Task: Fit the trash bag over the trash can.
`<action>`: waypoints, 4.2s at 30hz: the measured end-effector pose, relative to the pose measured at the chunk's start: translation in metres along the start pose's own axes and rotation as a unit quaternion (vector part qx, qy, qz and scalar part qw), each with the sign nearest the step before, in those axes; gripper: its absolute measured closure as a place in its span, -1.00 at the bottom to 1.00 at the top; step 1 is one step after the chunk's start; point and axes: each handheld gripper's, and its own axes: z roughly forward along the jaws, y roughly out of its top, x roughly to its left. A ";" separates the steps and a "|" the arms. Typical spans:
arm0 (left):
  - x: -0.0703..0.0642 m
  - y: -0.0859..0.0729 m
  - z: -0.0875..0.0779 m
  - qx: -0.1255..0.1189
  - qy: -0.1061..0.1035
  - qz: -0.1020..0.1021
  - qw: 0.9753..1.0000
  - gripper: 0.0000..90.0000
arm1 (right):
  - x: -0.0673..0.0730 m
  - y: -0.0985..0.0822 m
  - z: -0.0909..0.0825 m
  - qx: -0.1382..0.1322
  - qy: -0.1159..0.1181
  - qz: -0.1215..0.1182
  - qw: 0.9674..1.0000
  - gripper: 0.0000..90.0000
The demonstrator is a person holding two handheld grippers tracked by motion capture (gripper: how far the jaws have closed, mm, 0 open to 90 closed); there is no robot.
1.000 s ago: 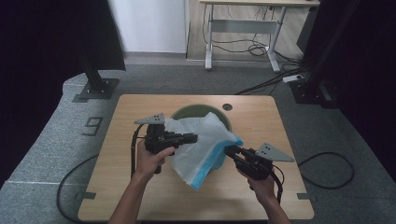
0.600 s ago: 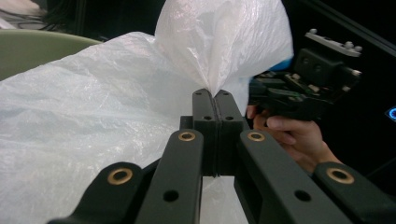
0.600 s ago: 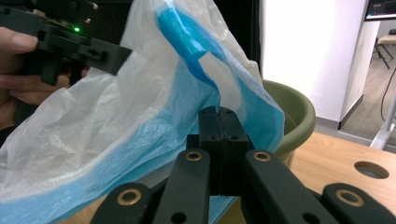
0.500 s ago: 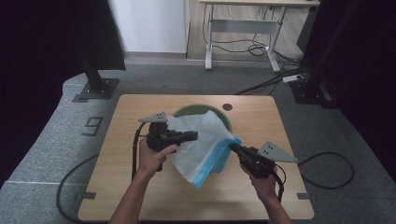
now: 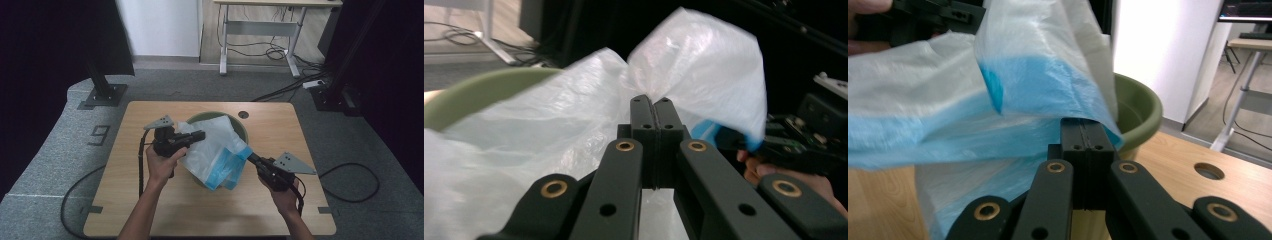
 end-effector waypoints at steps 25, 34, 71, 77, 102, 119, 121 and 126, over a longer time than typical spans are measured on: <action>0.018 0.008 -0.034 -0.054 0.031 -0.019 0.998 1.00 | -0.043 0.030 -0.016 -0.022 -0.095 0.006 0.995 0.98; 0.009 -0.014 -0.051 -0.036 0.037 -0.002 0.999 1.00 | -0.029 0.015 -0.028 -0.022 -0.066 0.014 0.998 0.98; 0.051 -0.077 -0.061 -0.006 0.054 -0.058 0.997 1.00 | -0.001 -0.067 -0.013 0.070 0.026 0.065 0.995 0.98; 0.057 -0.072 -0.058 -0.011 0.050 -0.070 0.996 1.00 | -0.009 -0.067 -0.007 0.071 0.015 0.068 0.995 0.98; 0.042 -0.059 -0.060 -0.011 0.059 -0.037 0.998 1.00 | -0.033 0.002 -0.041 -0.007 -0.038 0.029 0.999 0.33; 0.039 -0.059 -0.063 -0.010 0.053 -0.036 0.998 1.00 | -0.031 -0.003 -0.012 0.027 0.013 0.036 0.999 0.22; 0.039 -0.059 -0.063 -0.011 0.053 -0.037 0.998 1.00 | -0.030 -0.006 -0.008 0.041 0.017 0.032 0.999 0.15; 0.042 -0.058 -0.063 -0.008 0.057 -0.041 0.998 1.00 | -0.035 -0.014 0.003 0.058 0.019 0.041 0.997 0.05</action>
